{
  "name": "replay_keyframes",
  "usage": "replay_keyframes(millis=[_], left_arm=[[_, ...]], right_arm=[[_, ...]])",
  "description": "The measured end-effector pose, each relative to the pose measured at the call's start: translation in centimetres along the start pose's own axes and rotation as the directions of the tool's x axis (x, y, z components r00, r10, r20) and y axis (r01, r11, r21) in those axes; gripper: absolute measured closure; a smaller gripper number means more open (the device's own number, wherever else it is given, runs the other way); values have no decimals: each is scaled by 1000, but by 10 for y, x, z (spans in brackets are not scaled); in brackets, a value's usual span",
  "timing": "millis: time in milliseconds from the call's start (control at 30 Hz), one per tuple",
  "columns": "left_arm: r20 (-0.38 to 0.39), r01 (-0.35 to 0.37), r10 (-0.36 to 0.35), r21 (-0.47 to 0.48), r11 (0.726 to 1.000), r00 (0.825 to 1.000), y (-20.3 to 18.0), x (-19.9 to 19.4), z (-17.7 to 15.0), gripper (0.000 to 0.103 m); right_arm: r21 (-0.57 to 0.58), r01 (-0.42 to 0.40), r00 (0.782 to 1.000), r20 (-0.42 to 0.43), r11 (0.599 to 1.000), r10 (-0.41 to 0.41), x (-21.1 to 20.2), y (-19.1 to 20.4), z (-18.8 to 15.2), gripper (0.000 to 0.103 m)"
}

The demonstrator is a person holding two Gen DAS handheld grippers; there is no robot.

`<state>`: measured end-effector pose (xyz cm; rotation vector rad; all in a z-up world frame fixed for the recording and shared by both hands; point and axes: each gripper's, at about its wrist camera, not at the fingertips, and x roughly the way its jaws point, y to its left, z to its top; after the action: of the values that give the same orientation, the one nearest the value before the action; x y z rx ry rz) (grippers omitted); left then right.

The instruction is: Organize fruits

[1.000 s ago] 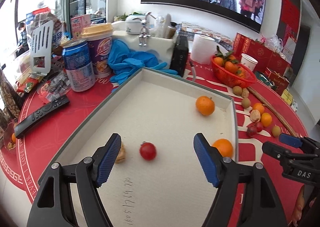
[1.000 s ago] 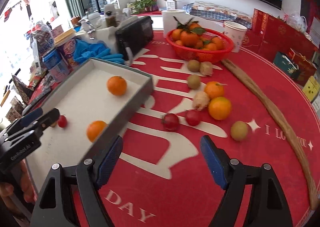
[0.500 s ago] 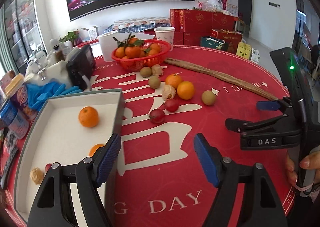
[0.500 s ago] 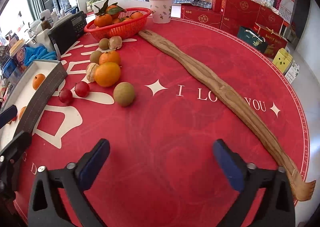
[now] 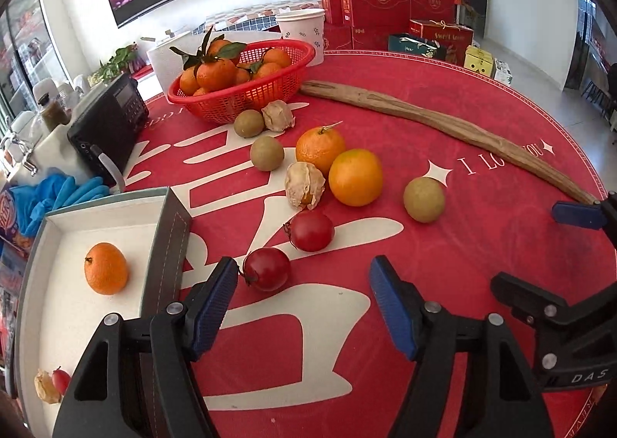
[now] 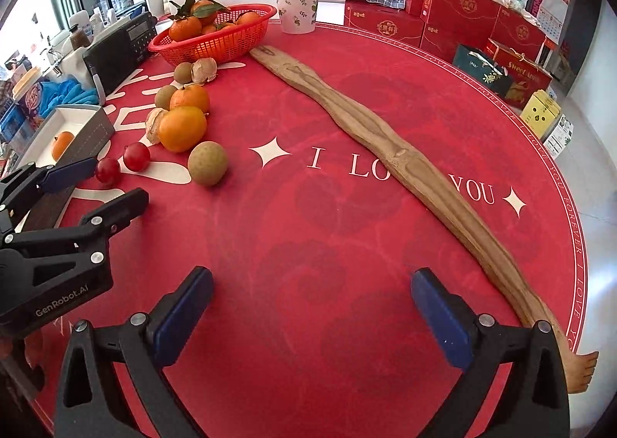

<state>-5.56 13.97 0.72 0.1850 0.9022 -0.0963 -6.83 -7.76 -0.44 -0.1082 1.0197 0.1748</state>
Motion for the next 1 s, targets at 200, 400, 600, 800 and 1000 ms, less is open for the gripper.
replay_keyframes(millis=[200,400,600,800,1000], left_arm=[[-3,89,-90,-95,991,996,12,7,5,44],[11,63,-62,-76,995,998,6,-2,-1,79],[17,48,-47,-78,996,999,3,-23,-27,79],[14,33,-32,-85,996,999,8,-21,-25,54],[9,70,-69,-111,991,998,13,-16,-22,50]], right_arm=[[8,6,1000,0,1000,-6,0,1,1,0],[9,8,1000,9,1000,-9,-1,0,0,0],[11,11,1000,19,1000,-11,0,1,0,0],[12,11,1000,26,1000,-12,1,3,2,0],[-20,-8,999,32,1000,9,8,15,12,0]])
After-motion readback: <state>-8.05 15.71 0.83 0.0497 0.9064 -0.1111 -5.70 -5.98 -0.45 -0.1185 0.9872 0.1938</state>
